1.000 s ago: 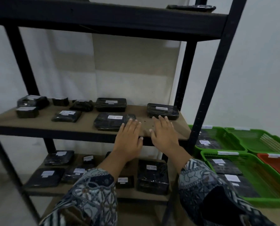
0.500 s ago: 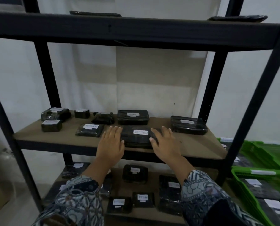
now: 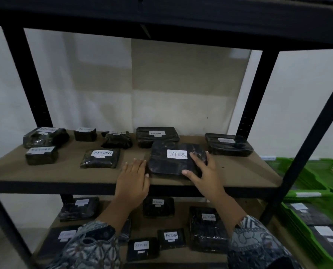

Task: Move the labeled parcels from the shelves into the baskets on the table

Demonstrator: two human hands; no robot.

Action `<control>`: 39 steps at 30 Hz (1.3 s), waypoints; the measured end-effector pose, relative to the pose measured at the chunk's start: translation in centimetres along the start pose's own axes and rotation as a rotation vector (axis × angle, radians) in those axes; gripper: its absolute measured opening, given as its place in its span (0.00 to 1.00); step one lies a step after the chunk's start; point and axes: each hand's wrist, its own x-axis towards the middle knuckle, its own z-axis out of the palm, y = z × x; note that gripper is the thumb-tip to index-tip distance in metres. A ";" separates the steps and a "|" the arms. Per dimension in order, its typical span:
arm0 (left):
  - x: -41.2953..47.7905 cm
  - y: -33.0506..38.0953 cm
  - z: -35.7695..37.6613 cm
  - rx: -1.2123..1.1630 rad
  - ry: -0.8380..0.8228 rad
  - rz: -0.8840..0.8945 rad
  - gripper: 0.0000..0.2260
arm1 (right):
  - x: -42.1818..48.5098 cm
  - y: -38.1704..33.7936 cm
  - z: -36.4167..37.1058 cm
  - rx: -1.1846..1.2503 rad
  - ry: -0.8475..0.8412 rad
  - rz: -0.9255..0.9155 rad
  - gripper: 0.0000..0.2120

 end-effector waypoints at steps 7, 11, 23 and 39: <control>0.1 -0.3 0.1 0.008 0.000 0.027 0.26 | -0.9 1.2 0.7 0.069 0.102 -0.106 0.33; 0.1 -0.4 0.1 -0.004 0.006 0.042 0.25 | -0.4 1.2 0.4 0.025 0.084 -0.082 0.33; 0.3 0.0 -0.4 0.017 -0.035 0.029 0.33 | 2.9 1.4 -3.0 -0.160 -0.116 0.150 0.27; 1.7 -0.8 -0.9 0.036 -0.132 0.039 0.33 | 15.0 -4.1 1.1 -0.435 -0.314 -0.049 0.27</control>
